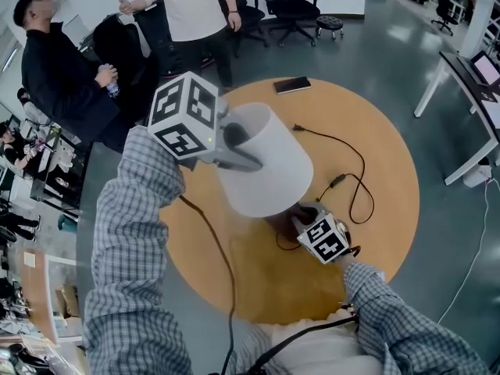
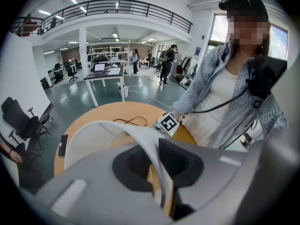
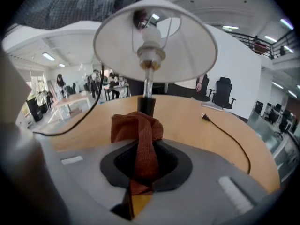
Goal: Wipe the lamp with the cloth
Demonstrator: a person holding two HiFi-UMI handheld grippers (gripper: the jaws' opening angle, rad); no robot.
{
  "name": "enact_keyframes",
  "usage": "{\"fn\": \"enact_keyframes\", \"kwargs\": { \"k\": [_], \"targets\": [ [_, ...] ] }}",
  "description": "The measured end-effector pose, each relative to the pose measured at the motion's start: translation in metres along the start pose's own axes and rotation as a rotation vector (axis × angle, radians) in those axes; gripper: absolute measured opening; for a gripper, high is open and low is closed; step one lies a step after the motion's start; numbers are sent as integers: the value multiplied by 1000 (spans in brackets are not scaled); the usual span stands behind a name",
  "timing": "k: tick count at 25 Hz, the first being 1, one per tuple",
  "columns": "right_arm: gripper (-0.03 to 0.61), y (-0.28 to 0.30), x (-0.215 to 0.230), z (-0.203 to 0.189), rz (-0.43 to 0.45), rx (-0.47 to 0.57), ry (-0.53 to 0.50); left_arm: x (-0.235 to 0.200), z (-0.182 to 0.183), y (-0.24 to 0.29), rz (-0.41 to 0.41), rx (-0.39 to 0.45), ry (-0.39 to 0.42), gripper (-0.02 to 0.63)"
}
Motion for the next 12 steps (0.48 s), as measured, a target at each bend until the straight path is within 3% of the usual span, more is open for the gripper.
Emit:
{"fn": "enact_keyframes", "kwargs": {
  "k": [3,8,12],
  "targets": [
    [40,-2,-4,-18,0,-65,-18,3,2,2,2,-7,5,40],
    [40,-25,-3,-3,34,-9,-55,14,9,8,36,-36,24,43],
    [41,-58,-5,-14,42,33,-40,36,19,22,55,-91,59,43]
  ]
}}
Point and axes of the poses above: the fingertips, and each gripper's own axes: y forward along the fingers, x to its right, z out of its top, the point moved 10 cm from there along -y, backward along the fingers, and after that the axes turned 4 degrees about -z, right-handed, at the moved point
